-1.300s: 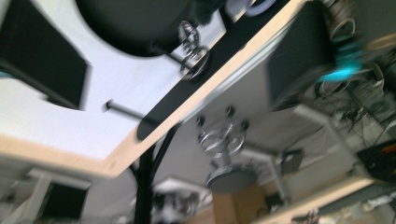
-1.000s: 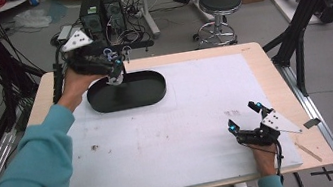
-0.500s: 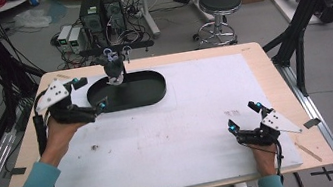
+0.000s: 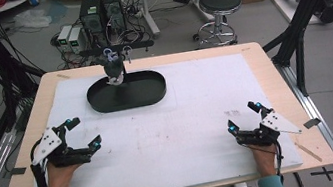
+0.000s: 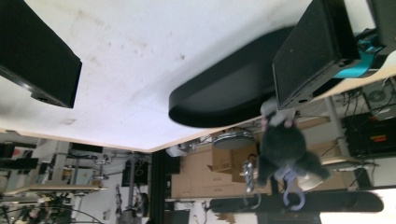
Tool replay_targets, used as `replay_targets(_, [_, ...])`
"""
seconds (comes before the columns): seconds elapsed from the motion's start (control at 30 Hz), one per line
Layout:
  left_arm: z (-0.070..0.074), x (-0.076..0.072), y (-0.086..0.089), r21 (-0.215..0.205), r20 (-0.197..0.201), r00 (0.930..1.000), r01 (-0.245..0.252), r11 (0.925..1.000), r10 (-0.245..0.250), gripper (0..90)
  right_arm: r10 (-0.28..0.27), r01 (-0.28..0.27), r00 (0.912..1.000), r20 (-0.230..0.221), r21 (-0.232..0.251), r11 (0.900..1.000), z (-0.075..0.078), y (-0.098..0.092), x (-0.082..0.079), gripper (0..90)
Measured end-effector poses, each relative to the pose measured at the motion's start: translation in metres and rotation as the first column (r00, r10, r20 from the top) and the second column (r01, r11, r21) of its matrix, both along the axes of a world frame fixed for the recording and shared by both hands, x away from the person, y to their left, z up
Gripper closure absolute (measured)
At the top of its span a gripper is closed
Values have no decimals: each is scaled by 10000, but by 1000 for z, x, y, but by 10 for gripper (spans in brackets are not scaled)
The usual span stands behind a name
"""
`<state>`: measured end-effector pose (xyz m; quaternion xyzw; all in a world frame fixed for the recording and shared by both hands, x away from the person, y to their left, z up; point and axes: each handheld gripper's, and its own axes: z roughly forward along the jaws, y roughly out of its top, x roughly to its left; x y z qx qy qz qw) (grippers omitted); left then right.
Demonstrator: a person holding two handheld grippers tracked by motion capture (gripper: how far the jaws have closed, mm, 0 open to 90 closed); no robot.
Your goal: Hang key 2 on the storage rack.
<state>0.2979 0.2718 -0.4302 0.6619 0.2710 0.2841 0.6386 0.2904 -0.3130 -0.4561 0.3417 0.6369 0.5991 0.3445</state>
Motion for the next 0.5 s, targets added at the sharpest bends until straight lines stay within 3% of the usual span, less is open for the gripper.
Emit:
replay_targets(0.3, [-25,-6,7,-152,131,9995,-279,9995,281,17,-9,9,10000,-18,8,10000,0,1,0,6])
replay_targets(0.5, [-27,-8,9,-445,290,9986,-434,9981,447,17,3,-3,10000,28,-111,9999,0,1,0,6])
